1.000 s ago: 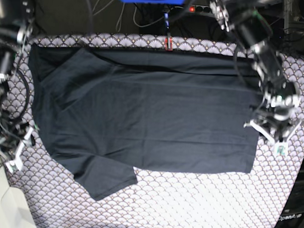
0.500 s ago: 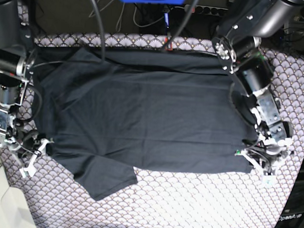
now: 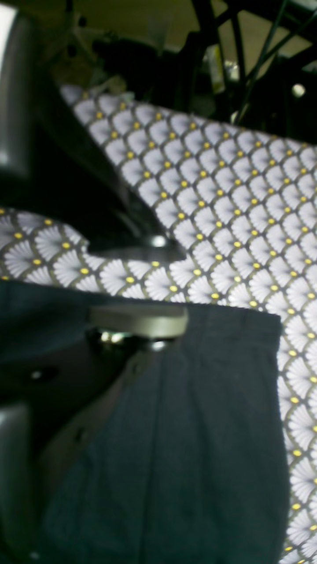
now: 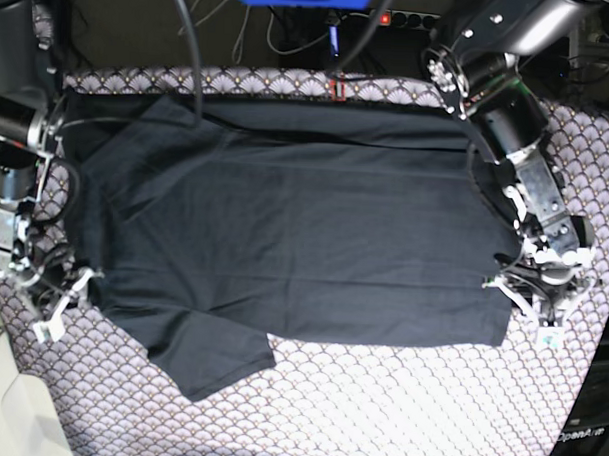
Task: Fold the T-shirt properly
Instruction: 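Move both grippers to the shirt's hem corners, then grasp the hem corners with both grippers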
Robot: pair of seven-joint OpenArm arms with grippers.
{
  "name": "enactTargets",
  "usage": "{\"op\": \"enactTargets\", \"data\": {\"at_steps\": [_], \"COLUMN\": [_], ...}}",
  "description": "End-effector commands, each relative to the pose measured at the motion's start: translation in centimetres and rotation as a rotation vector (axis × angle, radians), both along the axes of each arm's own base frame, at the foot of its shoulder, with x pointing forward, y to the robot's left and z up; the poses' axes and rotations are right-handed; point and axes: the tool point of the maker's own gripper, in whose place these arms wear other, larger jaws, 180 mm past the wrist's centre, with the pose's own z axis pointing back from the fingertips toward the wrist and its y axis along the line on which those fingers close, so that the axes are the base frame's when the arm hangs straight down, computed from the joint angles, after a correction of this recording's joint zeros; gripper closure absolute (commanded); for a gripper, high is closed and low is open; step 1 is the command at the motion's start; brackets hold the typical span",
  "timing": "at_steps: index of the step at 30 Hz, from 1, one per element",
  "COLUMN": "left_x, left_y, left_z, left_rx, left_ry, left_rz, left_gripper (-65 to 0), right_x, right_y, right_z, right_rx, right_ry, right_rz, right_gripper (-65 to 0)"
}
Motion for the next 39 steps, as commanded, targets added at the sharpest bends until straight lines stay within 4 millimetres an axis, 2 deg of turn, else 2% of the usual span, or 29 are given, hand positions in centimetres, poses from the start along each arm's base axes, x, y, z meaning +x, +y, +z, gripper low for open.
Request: {"op": "enactTargets", "data": {"at_steps": [1, 6, 9, 14, 18, 23, 26, 28, 31, 36, 39], "left_x": [1.2, -0.4, -0.9, -2.0, -2.6, -3.3, -3.3, -3.0, -1.9, 1.5, 3.7], "left_y": [0.3, 1.1, 0.6, 0.1, 0.1, 0.3, 0.4, 0.3, 0.0, -0.7, -1.1], "left_z": [2.9, 3.9, 4.0, 4.7, 4.4, 3.6, 3.6, 3.6, 4.2, 4.0, 3.7], "left_rx": [0.021, 0.074, 0.103, 0.151, 0.154, 0.155, 0.154, 0.148, 0.138, 0.064, 0.019], "left_ry": [-0.083, -0.101, -0.099, -0.108, -0.101, -0.079, -0.08, -0.08, -0.098, -0.108, -0.11], "left_rz": [0.0, 0.015, -0.005, -0.026, -0.022, -0.021, -0.018, -0.019, -0.024, -0.04, -0.06], "left_gripper": [-17.2, -17.2, -17.2, -17.2, -17.2, -17.2, -17.2, -17.2, -18.9, -35.7, -37.4], "right_x": [1.9, 0.8, 0.4, 0.6, -0.1, -0.3, -0.2, -0.1, 0.0, 0.0, -0.1], "right_y": [-0.7, -0.5, 0.1, 0.3, 0.4, 0.7, 0.6, 0.6, 0.6, 0.7, 0.6], "right_z": [2.9, 1.5, 0.5, 0.5, -0.5, -1.0, -0.8, -0.7, -0.6, -0.6, -0.7], "right_rx": [0.006, 0.009, 0.029, 0.047, 0.068, 0.089, 0.092, 0.093, 0.091, 0.087, 0.085], "right_ry": [-0.095, -0.067, -0.044, -0.079, -0.068, -0.071, -0.083, -0.086, -0.09, -0.086, -0.083], "right_rz": [-0.013, -0.01, -0.011, -0.011, -0.02, -0.028, -0.029, -0.031, -0.03, -0.025, -0.026], "right_gripper": [-29.0, -29.0, -29.0, -28.8, -27.8, -18.9, -6.6, 0.0, 0.0, 0.0, 0.0]}}
